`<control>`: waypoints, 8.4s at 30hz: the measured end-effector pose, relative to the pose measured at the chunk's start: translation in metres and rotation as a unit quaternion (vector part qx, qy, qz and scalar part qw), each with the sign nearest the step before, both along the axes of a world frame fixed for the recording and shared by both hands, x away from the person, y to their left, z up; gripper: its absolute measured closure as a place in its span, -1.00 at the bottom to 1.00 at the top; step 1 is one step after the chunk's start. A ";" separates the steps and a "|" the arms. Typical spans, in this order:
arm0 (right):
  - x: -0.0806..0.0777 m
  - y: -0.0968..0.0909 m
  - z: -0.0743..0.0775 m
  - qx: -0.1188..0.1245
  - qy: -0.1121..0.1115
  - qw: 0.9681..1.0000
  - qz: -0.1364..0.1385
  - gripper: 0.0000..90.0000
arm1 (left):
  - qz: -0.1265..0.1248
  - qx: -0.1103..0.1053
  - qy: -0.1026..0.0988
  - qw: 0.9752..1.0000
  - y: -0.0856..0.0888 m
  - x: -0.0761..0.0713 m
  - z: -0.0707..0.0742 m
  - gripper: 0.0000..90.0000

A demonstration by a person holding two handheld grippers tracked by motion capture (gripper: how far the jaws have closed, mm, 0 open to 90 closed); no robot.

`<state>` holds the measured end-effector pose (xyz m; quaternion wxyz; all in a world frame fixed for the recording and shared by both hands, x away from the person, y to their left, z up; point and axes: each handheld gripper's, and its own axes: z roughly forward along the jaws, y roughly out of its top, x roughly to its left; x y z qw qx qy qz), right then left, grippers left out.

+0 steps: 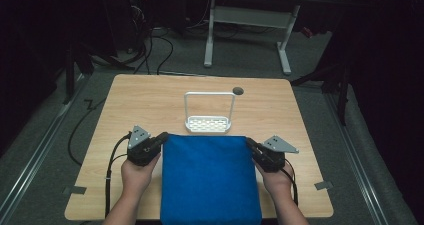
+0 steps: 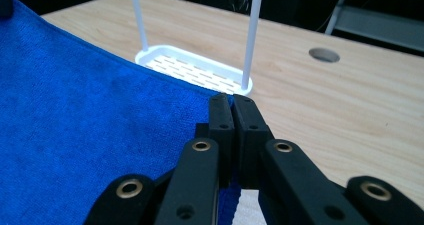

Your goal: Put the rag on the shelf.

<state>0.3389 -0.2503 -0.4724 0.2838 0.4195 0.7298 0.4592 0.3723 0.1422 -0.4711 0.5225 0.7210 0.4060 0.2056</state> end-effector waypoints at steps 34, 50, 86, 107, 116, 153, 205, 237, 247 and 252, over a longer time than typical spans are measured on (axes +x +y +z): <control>-0.040 0.001 0.076 0.044 -0.129 0.991 0.010 0.96 | -0.003 -0.039 -0.132 0.990 0.004 -0.042 0.078 0.96; -0.037 0.007 0.119 0.046 -0.181 0.982 0.017 0.97 | -0.001 -0.043 -0.176 0.983 0.004 -0.033 0.117 0.96; 0.019 0.001 0.152 0.067 -0.189 0.980 -0.008 0.97 | 0.030 -0.012 -0.188 0.982 -0.001 0.032 0.152 0.96; 0.092 -0.003 0.164 0.047 -0.160 0.985 -0.040 0.97 | 0.052 0.043 -0.175 0.982 -0.015 0.106 0.167 0.97; 0.127 -0.002 0.153 0.025 -0.135 0.989 -0.059 0.97 | 0.062 0.067 -0.153 0.984 -0.021 0.136 0.156 0.96; 0.154 0.000 0.035 -0.007 0.014 0.999 -0.044 0.97 | 0.003 0.103 0.017 0.995 -0.023 0.143 0.013 0.96; 0.138 -0.014 -0.005 0.002 0.044 0.997 -0.062 0.63 | 0.029 0.081 0.051 0.995 -0.003 0.127 -0.018 0.38; 0.104 -0.045 0.019 -0.033 0.029 0.996 -0.075 0.22 | 0.081 0.060 0.040 0.994 0.052 0.095 -0.002 0.07; 0.055 -0.038 0.026 -0.068 0.019 0.997 -0.044 -0.28 | 0.061 0.070 0.042 0.995 0.039 0.044 -0.012 -0.08; 0.033 -0.035 0.019 -0.043 0.007 0.999 -0.026 -0.36 | 0.043 0.064 0.057 0.995 0.033 0.022 -0.022 -0.20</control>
